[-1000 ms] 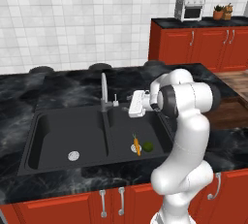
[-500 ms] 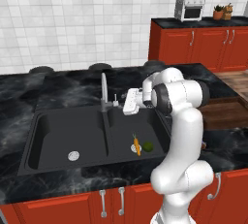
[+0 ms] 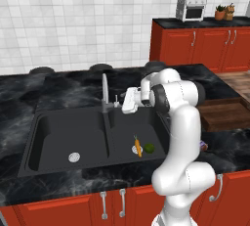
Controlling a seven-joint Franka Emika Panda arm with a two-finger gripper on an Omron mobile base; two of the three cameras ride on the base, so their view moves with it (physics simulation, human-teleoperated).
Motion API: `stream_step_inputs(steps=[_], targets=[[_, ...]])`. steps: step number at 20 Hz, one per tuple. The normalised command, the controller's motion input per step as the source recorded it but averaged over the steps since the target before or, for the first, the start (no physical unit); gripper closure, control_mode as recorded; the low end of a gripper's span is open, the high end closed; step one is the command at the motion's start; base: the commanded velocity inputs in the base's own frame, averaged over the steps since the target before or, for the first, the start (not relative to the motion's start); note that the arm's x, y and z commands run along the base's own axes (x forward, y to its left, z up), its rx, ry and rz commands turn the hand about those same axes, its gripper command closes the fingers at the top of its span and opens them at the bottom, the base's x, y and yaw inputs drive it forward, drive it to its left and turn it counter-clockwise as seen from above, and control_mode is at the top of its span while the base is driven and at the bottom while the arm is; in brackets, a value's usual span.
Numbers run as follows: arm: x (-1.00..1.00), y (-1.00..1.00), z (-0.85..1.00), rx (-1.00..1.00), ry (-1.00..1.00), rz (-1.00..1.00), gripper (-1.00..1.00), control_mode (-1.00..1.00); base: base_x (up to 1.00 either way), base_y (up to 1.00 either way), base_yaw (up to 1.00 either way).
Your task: Pick up all produce items and place them in the sink. Turn on the sink faucet to wash them. Then turn the sink off and put them in the tray.
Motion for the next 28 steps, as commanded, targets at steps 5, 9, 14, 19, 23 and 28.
stream_step_inputs(steps=[5,9,14,19,23,28], targets=[[0.29,0.00,-0.13,-0.02,0.00,0.00,-1.00,-1.00,0.00,0.00,0.00],[0.14,0.00,-0.09,-0.01,0.00,0.00,-1.00,-1.00,0.00,0.00,0.00],[0.09,0.04,-0.01,-0.01,0.00,0.00,-1.00,-1.00,0.00,0.00,0.00],[0.10,0.16,0.00,-0.02,0.00,0.00,-1.00,-1.00,0.00,0.00,0.00],[0.11,0.18,-0.03,-0.03,0.00,0.00,-1.00,-1.00,0.00,0.00,0.00],[0.15,0.15,-0.05,-0.04,0.00,0.00,-1.00,-1.00,0.00,0.00,0.00]])
